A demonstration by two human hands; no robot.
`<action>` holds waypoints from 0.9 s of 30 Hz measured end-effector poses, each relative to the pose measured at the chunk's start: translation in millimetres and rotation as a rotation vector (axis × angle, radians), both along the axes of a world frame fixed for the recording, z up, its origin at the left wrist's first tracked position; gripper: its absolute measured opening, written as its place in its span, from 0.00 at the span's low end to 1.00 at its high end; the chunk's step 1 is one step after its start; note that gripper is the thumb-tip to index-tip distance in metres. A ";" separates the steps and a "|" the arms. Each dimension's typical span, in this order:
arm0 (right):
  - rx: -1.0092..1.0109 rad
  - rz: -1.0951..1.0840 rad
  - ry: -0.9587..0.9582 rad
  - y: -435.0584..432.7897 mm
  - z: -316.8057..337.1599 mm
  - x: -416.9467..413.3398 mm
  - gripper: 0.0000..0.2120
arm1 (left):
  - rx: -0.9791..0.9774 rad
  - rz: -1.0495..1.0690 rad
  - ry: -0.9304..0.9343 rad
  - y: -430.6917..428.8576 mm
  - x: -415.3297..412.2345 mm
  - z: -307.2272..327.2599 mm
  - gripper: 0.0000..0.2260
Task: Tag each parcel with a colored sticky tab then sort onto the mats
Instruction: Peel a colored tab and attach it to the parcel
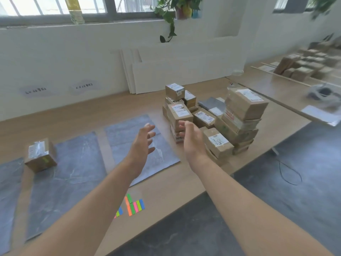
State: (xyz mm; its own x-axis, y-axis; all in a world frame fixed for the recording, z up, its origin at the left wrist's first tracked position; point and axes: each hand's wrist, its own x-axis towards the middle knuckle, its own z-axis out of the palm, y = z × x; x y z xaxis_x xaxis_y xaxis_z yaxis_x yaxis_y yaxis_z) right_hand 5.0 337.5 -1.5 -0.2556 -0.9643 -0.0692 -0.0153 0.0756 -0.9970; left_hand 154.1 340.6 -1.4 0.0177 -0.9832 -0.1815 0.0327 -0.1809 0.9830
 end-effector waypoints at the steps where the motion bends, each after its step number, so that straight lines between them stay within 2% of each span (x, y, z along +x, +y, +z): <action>1: -0.001 -0.006 -0.005 -5.1 -1.6 -10.6 0.19 | 0.003 -0.013 0.000 -5.4 -9.4 -2.3 0.24; 4: 0.005 -0.007 -0.002 -23.8 -5.5 -35.8 0.18 | 0.007 -0.035 -0.002 -26.1 -31.8 -5.5 0.27; 10: 0.058 -0.030 0.020 -84.2 -25.7 -55.6 0.20 | 0.052 -0.040 0.001 -91.4 -54.9 -23.7 0.23; 14: 0.100 -0.050 0.040 -129.5 -43.5 -59.3 0.21 | 0.095 -0.067 0.007 -142.3 -61.3 -40.3 0.33; 16: 0.126 -0.061 0.065 -155.9 -54.1 -60.8 0.21 | 0.122 -0.069 0.021 -172.0 -63.7 -50.7 0.34; 21: 0.158 -0.085 0.083 -215.4 -74.2 -70.4 0.21 | 0.175 -0.025 0.037 -238.9 -67.6 -82.9 0.22; 25: 0.217 -0.111 0.088 -248.8 -94.4 -74.6 0.20 | 0.215 -0.025 0.024 -271.6 -69.1 -100.3 0.20; 27: 0.230 -0.107 0.072 -261.4 -102.4 -79.2 0.17 | 0.229 -0.025 0.019 -284.9 -71.1 -108.1 0.21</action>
